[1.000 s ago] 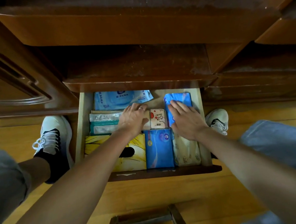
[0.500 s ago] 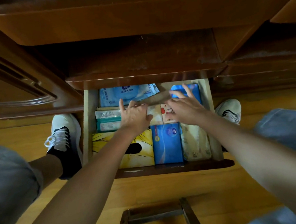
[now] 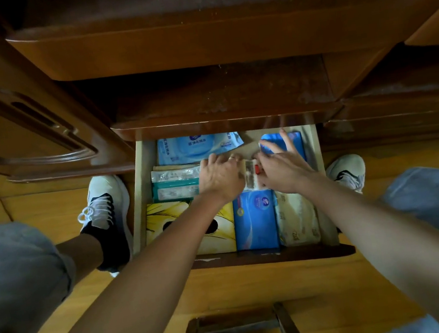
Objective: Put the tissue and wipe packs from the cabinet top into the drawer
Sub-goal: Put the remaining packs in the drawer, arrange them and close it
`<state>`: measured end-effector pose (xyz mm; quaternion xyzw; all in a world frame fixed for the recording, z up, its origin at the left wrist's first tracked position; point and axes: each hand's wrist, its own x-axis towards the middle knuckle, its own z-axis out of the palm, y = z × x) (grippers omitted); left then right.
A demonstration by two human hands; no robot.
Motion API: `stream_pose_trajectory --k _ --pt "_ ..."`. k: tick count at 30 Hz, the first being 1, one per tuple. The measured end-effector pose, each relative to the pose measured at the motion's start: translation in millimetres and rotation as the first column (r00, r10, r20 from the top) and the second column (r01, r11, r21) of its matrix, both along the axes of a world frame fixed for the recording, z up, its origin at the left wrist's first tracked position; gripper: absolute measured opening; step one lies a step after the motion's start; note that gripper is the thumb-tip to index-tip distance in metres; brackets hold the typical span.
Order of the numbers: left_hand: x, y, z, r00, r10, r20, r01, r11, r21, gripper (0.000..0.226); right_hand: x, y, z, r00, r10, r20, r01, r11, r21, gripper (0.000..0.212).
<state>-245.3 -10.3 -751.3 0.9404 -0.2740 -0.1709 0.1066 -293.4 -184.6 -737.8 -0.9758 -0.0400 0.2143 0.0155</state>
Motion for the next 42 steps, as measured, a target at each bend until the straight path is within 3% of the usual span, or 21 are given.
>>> stream_pose_trajectory --k 2,7,10,15,20,22,25,28,34,39,42 --pt "8.1 9.5 -3.8 0.999 0.008 -0.033 -0.010 0.998 -0.060 0.051 1.6 2.4 -2.2 1.000 -0.009 0.014 0.009 1.000 -0.006 0.042" --pt "13.6 22.5 -19.4 0.996 -0.078 -0.032 0.081 0.993 0.082 0.054 -1.5 4.6 -11.2 0.999 0.028 0.019 -0.027 0.999 -0.041 0.044" --pt "13.7 18.0 -19.8 0.996 -0.082 -0.029 0.081 0.997 -0.015 0.061 -2.6 1.2 -13.7 0.997 0.017 0.080 -0.019 0.999 0.026 0.061" --pt "14.7 12.6 -23.8 0.971 -0.182 -0.156 0.161 0.977 -0.140 0.062 -6.6 -1.2 -16.2 0.998 0.022 0.061 -0.024 0.999 0.031 0.060" --pt "15.5 15.0 -20.7 0.999 0.001 -0.042 -0.009 0.980 -0.201 0.044 -2.0 3.3 -15.3 0.999 0.022 0.033 -0.023 0.999 0.035 0.058" --pt "19.2 18.1 -18.3 0.997 0.070 -0.025 -0.073 0.984 -0.160 0.040 -0.1 6.6 -12.6 0.999 0.026 0.034 -0.028 0.999 0.034 0.049" --pt "20.5 15.2 -15.3 0.998 0.030 -0.048 -0.030 1.000 -0.003 0.035 -0.2 11.3 -5.5 0.999 0.034 0.022 -0.034 0.999 0.016 0.039" --pt "18.0 2.9 -14.3 0.998 -0.069 0.004 0.068 0.995 0.075 0.034 -3.3 14.5 2.4 0.999 0.036 0.009 -0.036 0.998 -0.045 0.042" --pt "2.8 -9.2 -11.5 0.997 -0.075 0.021 0.068 0.969 0.237 0.035 -11.3 14.4 7.1 0.998 0.050 -0.038 -0.053 0.994 -0.091 0.057" --pt "-1.2 -9.7 -7.7 0.973 -0.231 -0.027 0.230 0.939 0.257 0.060 -6.7 12.5 5.8 0.995 0.033 -0.094 -0.040 0.997 -0.066 0.053" --pt "7.0 -8.8 -7.9 0.959 -0.274 -0.071 0.283 0.938 0.199 0.062 -8.1 12.3 4.3 0.994 0.029 -0.110 -0.034 0.998 -0.050 0.055"
